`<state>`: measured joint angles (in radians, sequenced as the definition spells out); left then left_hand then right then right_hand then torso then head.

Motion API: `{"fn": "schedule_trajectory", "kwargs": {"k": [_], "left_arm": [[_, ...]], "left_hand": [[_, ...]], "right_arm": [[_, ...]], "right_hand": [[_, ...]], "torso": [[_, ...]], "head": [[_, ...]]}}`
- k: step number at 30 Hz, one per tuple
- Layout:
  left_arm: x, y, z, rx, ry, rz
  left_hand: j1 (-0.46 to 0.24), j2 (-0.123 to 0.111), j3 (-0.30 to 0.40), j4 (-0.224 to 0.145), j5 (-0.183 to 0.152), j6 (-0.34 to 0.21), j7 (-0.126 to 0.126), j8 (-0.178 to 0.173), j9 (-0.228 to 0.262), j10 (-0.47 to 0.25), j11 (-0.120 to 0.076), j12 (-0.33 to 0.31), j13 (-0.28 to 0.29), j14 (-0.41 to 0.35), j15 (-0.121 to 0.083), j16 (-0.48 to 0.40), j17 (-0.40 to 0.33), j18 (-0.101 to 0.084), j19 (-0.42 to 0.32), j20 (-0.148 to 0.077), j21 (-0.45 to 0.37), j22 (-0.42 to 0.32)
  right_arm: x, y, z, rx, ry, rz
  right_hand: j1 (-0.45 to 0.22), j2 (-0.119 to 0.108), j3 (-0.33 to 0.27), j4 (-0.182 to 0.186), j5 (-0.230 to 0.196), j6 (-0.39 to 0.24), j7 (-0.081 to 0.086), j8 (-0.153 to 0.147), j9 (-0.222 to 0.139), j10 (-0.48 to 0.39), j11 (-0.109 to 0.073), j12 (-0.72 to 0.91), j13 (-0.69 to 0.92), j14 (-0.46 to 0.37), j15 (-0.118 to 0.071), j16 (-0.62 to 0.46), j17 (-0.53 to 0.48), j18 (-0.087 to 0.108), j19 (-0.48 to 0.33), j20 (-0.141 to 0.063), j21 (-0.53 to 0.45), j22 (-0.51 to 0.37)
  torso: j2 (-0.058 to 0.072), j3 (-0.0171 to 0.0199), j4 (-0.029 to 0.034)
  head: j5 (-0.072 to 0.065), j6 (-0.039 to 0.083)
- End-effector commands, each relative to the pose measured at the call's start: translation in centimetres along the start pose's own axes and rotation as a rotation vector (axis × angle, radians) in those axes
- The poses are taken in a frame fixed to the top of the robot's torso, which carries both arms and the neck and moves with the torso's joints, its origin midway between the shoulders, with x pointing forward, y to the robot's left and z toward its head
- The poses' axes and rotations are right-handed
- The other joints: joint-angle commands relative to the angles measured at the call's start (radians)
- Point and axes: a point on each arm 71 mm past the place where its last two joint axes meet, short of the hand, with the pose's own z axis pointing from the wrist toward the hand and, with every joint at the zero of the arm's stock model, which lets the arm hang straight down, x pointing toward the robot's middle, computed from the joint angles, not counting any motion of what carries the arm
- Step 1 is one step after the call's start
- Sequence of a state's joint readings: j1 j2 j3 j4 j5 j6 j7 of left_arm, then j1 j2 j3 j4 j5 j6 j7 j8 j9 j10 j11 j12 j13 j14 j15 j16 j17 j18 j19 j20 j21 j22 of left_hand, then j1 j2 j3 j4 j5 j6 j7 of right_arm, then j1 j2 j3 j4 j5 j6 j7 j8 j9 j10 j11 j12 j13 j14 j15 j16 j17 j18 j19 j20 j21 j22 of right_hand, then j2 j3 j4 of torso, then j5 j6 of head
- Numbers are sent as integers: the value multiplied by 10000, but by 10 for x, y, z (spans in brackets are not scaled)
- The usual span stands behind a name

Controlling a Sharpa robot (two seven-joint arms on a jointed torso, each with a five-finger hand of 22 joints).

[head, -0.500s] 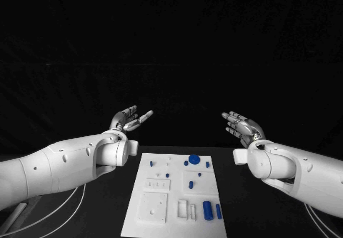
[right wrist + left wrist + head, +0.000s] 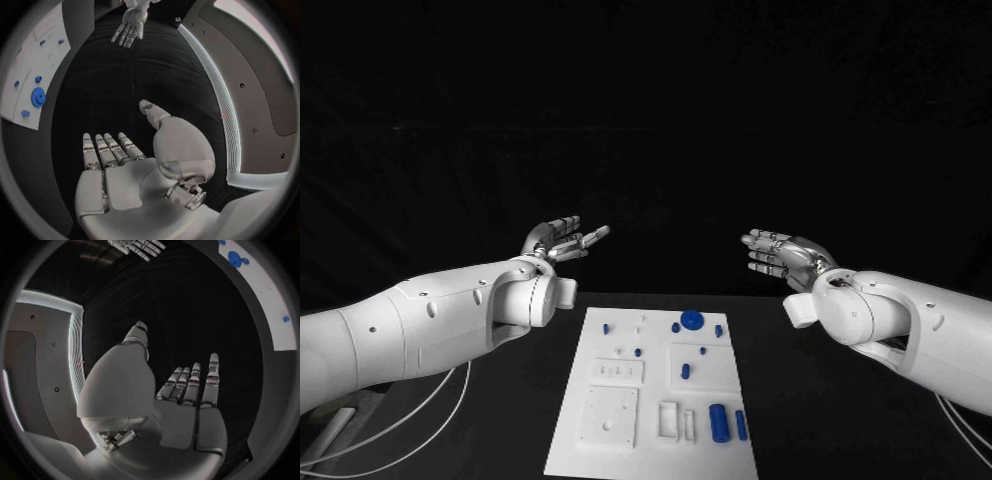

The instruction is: Assemble the parts on the task board

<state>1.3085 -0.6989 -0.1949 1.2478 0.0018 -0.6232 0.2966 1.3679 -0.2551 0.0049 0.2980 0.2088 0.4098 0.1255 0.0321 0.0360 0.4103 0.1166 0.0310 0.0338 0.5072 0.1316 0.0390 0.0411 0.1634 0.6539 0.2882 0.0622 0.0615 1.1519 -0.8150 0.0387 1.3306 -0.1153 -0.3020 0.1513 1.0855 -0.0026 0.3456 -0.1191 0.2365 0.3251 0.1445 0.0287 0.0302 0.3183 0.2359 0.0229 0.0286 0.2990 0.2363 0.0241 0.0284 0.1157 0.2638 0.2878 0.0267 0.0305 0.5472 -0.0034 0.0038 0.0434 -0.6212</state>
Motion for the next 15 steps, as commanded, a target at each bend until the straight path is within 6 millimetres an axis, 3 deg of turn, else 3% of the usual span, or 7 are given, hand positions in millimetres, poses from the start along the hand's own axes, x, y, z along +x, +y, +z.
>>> {"fn": "schedule_trajectory", "kwargs": {"k": [1,3,5,6,7,11,15], "left_arm": [[3,-1,0,51,426,-93],[3,-1,0,86,532,-128],[2,-1,0,111,618,-155],[2,-1,0,125,674,-165],[2,-1,-1,135,727,-169],[3,-2,-3,171,1175,-203],[4,-3,-8,326,2069,-452]], "left_hand": [[48,355,258,-25,-36,598,143,96,37,689,150,66,37,733,30,76,38,250,615,1,108,58],[191,917,548,-159,-70,1617,288,123,77,1962,296,100,101,1633,102,99,70,380,1277,-4,195,95],[252,1445,562,-650,-46,2680,368,190,129,3398,374,184,131,3362,165,217,133,514,1785,-76,399,147],[297,1715,515,-1033,-19,3630,412,273,188,4590,446,242,182,4734,329,403,244,434,2261,-435,643,221],[236,1887,330,-1441,-39,4216,418,193,180,5424,430,203,244,5182,250,238,207,22,2684,-829,863,264],[569,2451,336,-2094,67,6068,123,372,310,7516,-56,372,238,7193,-378,619,519,-471,4096,-1843,1678,514],[841,2645,539,-2243,69,6744,-80,380,360,8394,-366,273,249,8046,-774,841,745,-732,4650,-2362,2203,770]], "right_arm": [[3,2,1,-298,489,-919],[1,3,2,-545,361,-1395],[1,5,3,-804,270,-1940],[0,6,4,-965,229,-2312],[0,6,4,-1098,206,-2647],[-1,9,6,-1701,193,-4503],[4,9,10,-1953,725,-6776]], "right_hand": [[389,3,-222,-136,84,637,667,76,46,671,-28,96,37,639,-4,85,40,143,308,-58,77,27],[748,-16,-434,-177,182,1314,582,80,69,1333,-79,121,75,1183,-41,91,60,200,712,-99,115,55],[1168,-9,-769,-299,596,2593,542,159,133,2946,-88,160,158,2829,-38,173,125,232,1744,-291,252,134],[1297,22,-833,-346,597,3100,504,173,154,3589,-172,205,181,3414,-85,189,159,188,2081,-368,282,152],[1393,25,-857,-397,581,3567,457,193,176,4116,-247,242,196,3932,-146,218,185,143,2390,-450,306,167],[1588,-122,-534,-529,399,6363,244,311,303,7002,-694,291,291,7087,-594,352,324,28,4587,-891,635,289],[1277,-466,139,-435,344,6617,147,336,323,7814,-982,367,303,8270,-1039,486,403,-160,6507,-1365,904,384]], "torso": [[3,-4,4],[0,-7,5],[1,-11,2],[11,-15,-2],[26,-17,2],[64,-27,34],[171,-37,18]], "head": [[2,-30],[13,-38],[35,-36],[46,-40],[45,-46],[4,-75],[21,-54]]}}
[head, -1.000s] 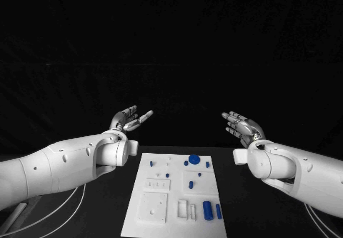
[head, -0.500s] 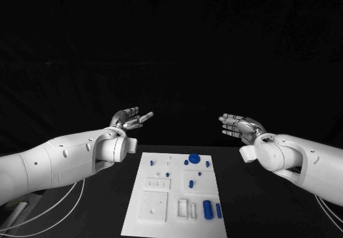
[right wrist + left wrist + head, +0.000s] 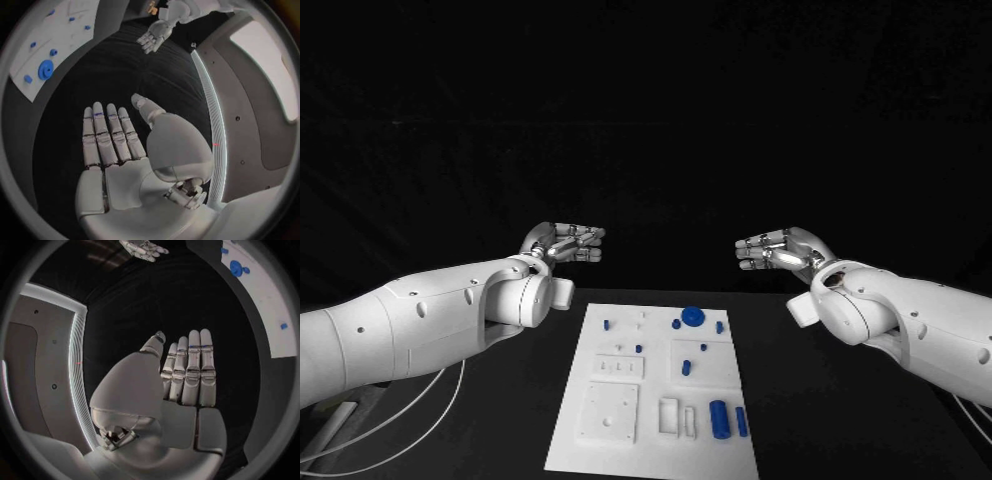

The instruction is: Assemble the parts on the task board

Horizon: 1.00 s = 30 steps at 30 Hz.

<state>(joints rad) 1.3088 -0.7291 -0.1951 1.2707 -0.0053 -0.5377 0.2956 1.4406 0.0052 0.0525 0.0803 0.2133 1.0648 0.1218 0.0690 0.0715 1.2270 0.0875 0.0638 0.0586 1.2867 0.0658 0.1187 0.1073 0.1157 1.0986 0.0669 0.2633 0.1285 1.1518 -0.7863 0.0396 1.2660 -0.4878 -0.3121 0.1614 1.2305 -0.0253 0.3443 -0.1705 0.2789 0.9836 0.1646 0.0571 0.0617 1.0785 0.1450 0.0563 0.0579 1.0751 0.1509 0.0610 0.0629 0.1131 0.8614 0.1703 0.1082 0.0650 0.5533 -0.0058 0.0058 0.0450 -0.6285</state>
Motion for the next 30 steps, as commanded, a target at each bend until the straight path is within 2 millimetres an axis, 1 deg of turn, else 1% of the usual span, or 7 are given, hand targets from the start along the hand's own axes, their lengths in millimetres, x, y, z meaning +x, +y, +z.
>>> {"fn": "schedule_trajectory", "kwargs": {"k": [1,4,8,12,18,20,30], "left_arm": [[8,-6,-5,395,1539,-279],[7,-10,-9,577,2046,-326],[8,-16,-14,713,2414,-268],[11,-20,-23,832,2805,-181],[16,-23,-31,883,3126,-171],[20,-23,-34,880,3260,-196],[37,-26,-43,881,3837,-325]], "left_hand": [[172,50,103,-125,18,252,-46,-63,-19,221,-84,-50,1,297,-142,-46,136,-417,127,-280,319,185],[193,42,132,-218,10,254,-43,-54,-29,222,-96,-48,1,494,-205,-186,306,-524,-14,-417,731,452],[141,-20,95,-271,-4,210,-41,-55,-33,213,-109,-49,1,691,-281,-117,526,-541,-132,-492,1180,745],[-43,-168,-35,-214,-89,119,-18,-58,-34,159,-85,-47,3,708,-289,-27,707,-563,-277,-494,1422,899],[-109,-224,-96,-188,-124,86,-3,-57,-32,134,-65,-47,3,628,-261,-40,774,-568,-386,-462,1474,923],[-135,-237,-117,-181,-135,78,6,-59,-33,112,-57,-47,4,619,-255,-40,787,-568,-399,-454,1479,922],[-181,-264,-164,-192,-149,50,21,-56,-31,49,-30,-47,4,551,-226,-70,806,-569,-455,-424,1465,900]], "right_arm": [[8,7,3,-1033,738,-3743],[16,10,6,-1398,1011,-5349],[27,14,9,-1522,1446,-7024],[40,19,12,-1672,1684,-8681],[49,24,16,-1929,1360,-10081],[51,25,18,-1969,1221,-10432],[57,31,23,-2281,464,-11402]], "right_hand": [[-220,-274,134,139,-84,220,-98,66,19,502,-182,10,5,1064,-393,231,118,-70,1024,-365,275,79],[-108,-433,279,113,-24,545,-188,62,22,1150,-437,14,14,2295,-837,263,248,-98,2180,-864,565,61],[20,-549,137,14,-160,733,-330,59,29,1326,-637,20,17,4225,-1446,874,750,205,4123,-1439,1295,282],[112,-661,-68,50,-485,841,-409,55,29,1298,-703,22,16,4346,-1666,3071,2073,351,5554,-1794,1684,394],[128,-930,487,-91,-802,1032,-447,52,32,1480,-786,16,16,4294,-1792,5670,3523,495,6444,-2002,2429,898],[59,-1124,1020,-156,-947,1076,-447,29,26,1480,-762,-7,8,4044,-1744,6600,4025,178,6349,-2176,3012,1337],[118,-1422,1868,-132,-1255,1275,-470,49,34,1451,-776,28,27,3765,-1718,7852,4287,83,6252,-2171,3675,2212]], "torso": [[152,-17,-12],[267,-36,-12],[439,-3,35],[705,2,124],[955,-15,271],[1074,-38,340],[1472,-147,566]], "head": [[11,37],[-50,5],[-63,-14],[-179,23],[-263,-66],[-319,-21],[-454,70]]}}
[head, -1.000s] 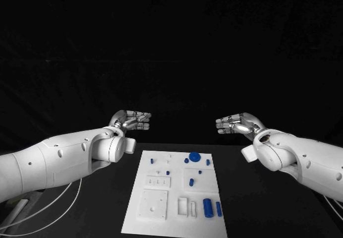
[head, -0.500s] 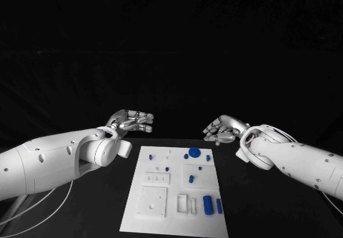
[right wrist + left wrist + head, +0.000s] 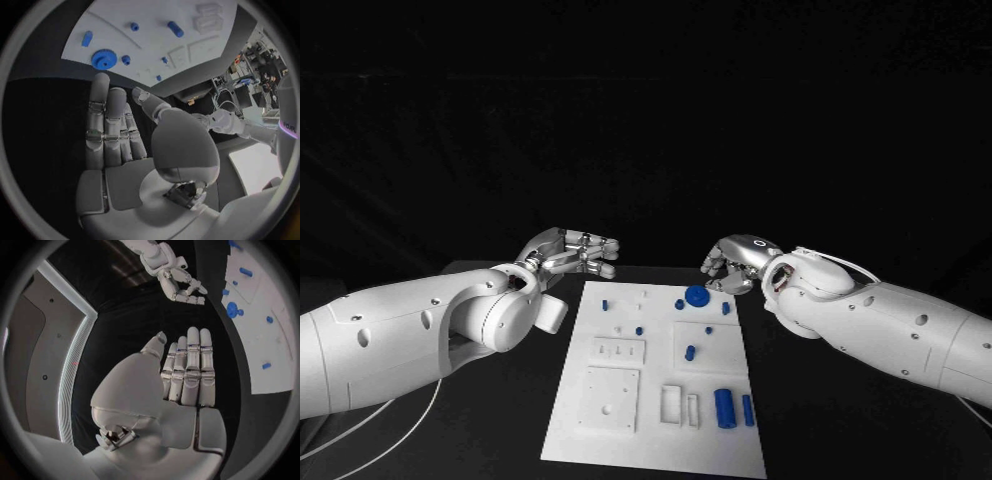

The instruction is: Assemble the parts on the task board

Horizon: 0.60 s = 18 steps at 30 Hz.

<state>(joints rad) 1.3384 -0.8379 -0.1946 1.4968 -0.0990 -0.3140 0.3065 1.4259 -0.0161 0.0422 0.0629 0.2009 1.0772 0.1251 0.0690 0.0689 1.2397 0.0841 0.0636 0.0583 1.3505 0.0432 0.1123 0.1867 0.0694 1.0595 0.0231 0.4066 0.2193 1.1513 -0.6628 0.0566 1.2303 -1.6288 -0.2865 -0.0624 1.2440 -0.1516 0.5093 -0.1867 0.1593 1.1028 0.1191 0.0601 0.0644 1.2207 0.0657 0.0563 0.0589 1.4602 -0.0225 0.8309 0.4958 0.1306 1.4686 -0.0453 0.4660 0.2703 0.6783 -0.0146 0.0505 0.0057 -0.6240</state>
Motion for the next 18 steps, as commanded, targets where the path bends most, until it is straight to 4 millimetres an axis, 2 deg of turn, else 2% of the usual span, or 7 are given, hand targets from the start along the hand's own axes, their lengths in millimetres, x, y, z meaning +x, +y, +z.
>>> {"fn": "schedule_trajectory", "kwargs": {"k": [1,4,8,12,15,18], "left_arm": [[8,-3,0,151,445,6],[11,-3,0,151,524,-14],[13,-3,0,135,591,-31],[15,-4,0,119,634,-36],[16,-4,1,105,679,-42],[18,-3,2,63,770,-59]], "left_hand": [[-34,-51,-62,-18,-25,-74,-12,-56,-4,-78,4,-46,7,-87,0,-7,13,-105,-64,15,33,-8],[-52,-51,-84,-25,-39,-79,-11,-58,-4,-90,10,-47,7,-100,7,-14,22,-101,-74,25,27,-21],[-75,-50,-106,-26,-49,-84,-10,-55,-3,-87,10,-44,8,-101,9,-16,29,-99,-73,31,24,-32],[-95,-49,-129,-31,-50,-91,-9,-57,-3,-85,10,-44,8,-96,9,-15,38,-95,-68,34,20,-45],[-95,-49,-129,-31,-50,-91,-9,-57,-3,-85,10,-44,8,-96,9,-15,38,-95,-68,34,20,-45],[-114,-42,-151,-36,-48,-85,-12,-56,-1,-84,10,-44,8,-96,10,-16,46,-94,-59,36,17,-58]], "right_arm": [[-3,2,2,178,-508,-1116],[-2,4,5,171,-589,-1329],[0,9,8,128,-654,-1506],[2,12,11,109,-654,-1586],[6,15,13,141,-596,-1657],[10,16,14,198,-529,-1777]], "right_hand": [[-3,-162,201,38,-103,93,-23,23,13,2,29,14,9,-87,5,163,-59,-104,176,-5,98,183],[44,-200,278,28,-208,121,-30,24,14,-24,39,12,8,-77,11,308,-95,-138,191,-9,139,331],[61,-252,371,66,-259,128,-28,23,13,-109,59,13,7,-126,29,506,-139,-121,177,4,166,533],[35,-289,402,73,-207,127,-26,23,13,-128,65,12,6,-129,39,656,-162,-112,190,16,180,688],[-24,-319,366,107,-150,135,-38,25,15,-109,58,11,8,-151,36,783,-173,-106,217,22,176,812],[-50,-344,319,96,2,228,-99,41,28,416,-97,27,39,-162,-62,905,-134,-181,349,-52,421,1030]], "torso": [[259,-69,137],[351,-86,189],[455,-99,235],[541,-119,254],[626,-151,275],[688,-172,320]], "head": [[-74,37],[-104,84],[-151,89],[-215,129],[-223,137],[-247,136]]}}
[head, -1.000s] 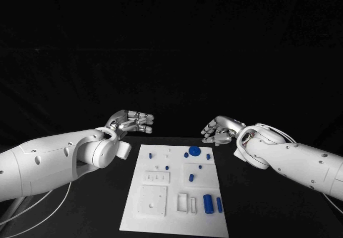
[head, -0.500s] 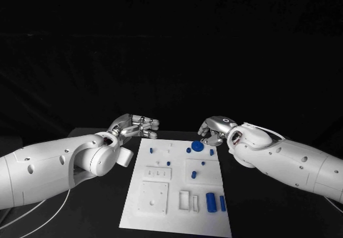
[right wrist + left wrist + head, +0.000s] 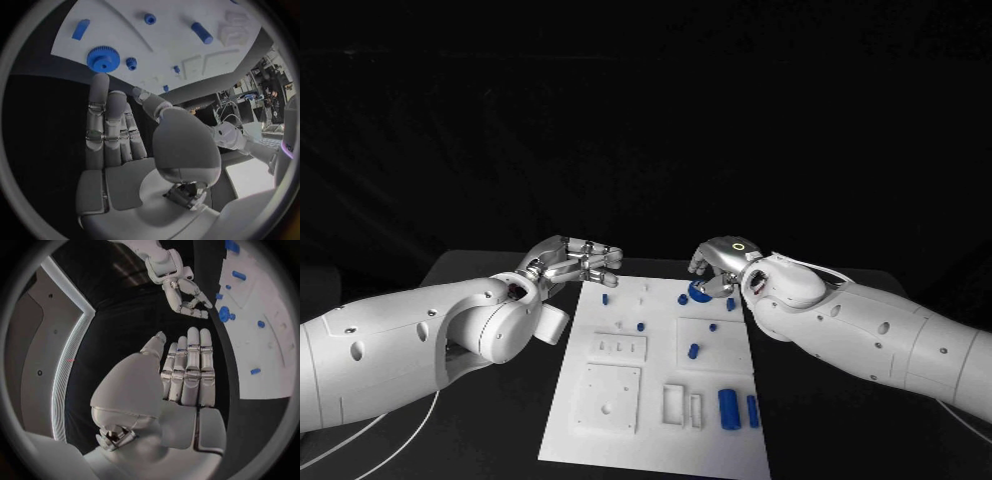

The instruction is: Assemble the parts on the task board

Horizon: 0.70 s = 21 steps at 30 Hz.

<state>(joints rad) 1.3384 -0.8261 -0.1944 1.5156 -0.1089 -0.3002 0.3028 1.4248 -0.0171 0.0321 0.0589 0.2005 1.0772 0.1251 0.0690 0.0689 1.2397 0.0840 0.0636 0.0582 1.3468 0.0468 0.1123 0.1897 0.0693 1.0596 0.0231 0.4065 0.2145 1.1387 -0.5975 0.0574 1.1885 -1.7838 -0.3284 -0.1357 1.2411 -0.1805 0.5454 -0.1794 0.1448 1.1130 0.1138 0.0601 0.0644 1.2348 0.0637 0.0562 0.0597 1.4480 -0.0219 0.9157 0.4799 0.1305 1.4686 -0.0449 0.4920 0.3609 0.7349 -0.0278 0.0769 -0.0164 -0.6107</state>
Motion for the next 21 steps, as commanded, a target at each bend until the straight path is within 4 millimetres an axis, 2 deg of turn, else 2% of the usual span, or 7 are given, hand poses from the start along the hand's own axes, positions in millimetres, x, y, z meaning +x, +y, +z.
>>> {"fn": "schedule_trajectory", "kwargs": {"k": [1,3,5,6,7,11,21], "left_arm": [[5,-1,2,9,364,-38],[6,-1,3,-30,444,-56],[7,-1,3,-54,502,-69],[8,-1,3,-65,526,-74],[8,-1,4,-74,543,-77],[9,0,5,-116,602,-88],[10,1,5,-197,710,-111]], "left_hand": [[-118,1,-51,11,-44,-80,-15,-54,-1,-74,7,-42,10,-68,-24,-22,19,-95,-63,40,10,-21],[-120,15,-51,11,-47,-73,-18,-54,0,-63,3,-41,10,-83,-20,-32,17,-97,-68,42,4,-28],[-133,15,-63,14,-66,-73,-16,-54,-1,-62,7,-43,9,-92,-16,-39,16,-100,-75,46,-4,-37],[-133,15,-63,14,-66,-73,-16,-54,-1,-62,7,-43,9,-92,-16,-39,16,-100,-75,46,-4,-37],[-137,21,-74,12,-76,-79,-16,-56,-2,-73,9,-45,9,-92,-13,-44,17,-99,-74,49,-10,-47],[-138,24,-79,9,-77,-82,-16,-56,-2,-76,10,-45,9,-91,-13,-45,17,-99,-71,49,-12,-52],[-155,46,-131,-3,-98,-108,-7,-58,-3,-110,23,-45,9,-93,-6,-62,20,-95,-56,57,-30,-94]], "right_arm": [[2,0,0,138,-35,-547],[4,0,0,164,24,-559],[6,1,0,173,103,-562],[7,1,0,176,159,-566],[7,2,0,180,193,-568],[9,4,0,151,314,-572],[13,7,2,154,400,-601]], "right_hand": [[-36,-47,-100,30,206,224,-81,32,49,440,-130,6,33,-53,-118,82,33,-237,359,-109,360,286],[-48,-9,-219,26,253,268,-112,28,44,641,-201,22,48,-45,-182,78,-41,-377,194,-214,1014,848],[-60,24,-280,18,286,266,-118,29,43,692,-220,20,50,-19,-210,110,-107,-362,75,-273,1415,1252],[-90,49,-320,18,312,264,-113,29,42,702,-227,21,51,-31,-203,148,-124,-380,101,-271,2804,2733],[-77,90,-317,3,330,264,-118,29,43,721,-246,19,50,-31,-215,179,-131,-325,-8,-272,2963,2904],[-109,164,-371,-15,452,261,-123,29,43,721,-244,23,48,-65,-232,276,-137,-89,-283,-262,3170,3259],[-131,139,-203,-133,307,236,-83,30,51,258,-101,27,24,-97,-124,323,-238,-16,-420,-144,2908,3497]], "torso": [[138,-44,70],[171,-66,102],[209,-93,125],[225,-103,133],[243,-114,147],[304,-136,189],[434,-147,246]], "head": [[-41,2],[-73,6],[-89,15],[-94,8],[-105,20],[-133,9],[-166,58]]}}
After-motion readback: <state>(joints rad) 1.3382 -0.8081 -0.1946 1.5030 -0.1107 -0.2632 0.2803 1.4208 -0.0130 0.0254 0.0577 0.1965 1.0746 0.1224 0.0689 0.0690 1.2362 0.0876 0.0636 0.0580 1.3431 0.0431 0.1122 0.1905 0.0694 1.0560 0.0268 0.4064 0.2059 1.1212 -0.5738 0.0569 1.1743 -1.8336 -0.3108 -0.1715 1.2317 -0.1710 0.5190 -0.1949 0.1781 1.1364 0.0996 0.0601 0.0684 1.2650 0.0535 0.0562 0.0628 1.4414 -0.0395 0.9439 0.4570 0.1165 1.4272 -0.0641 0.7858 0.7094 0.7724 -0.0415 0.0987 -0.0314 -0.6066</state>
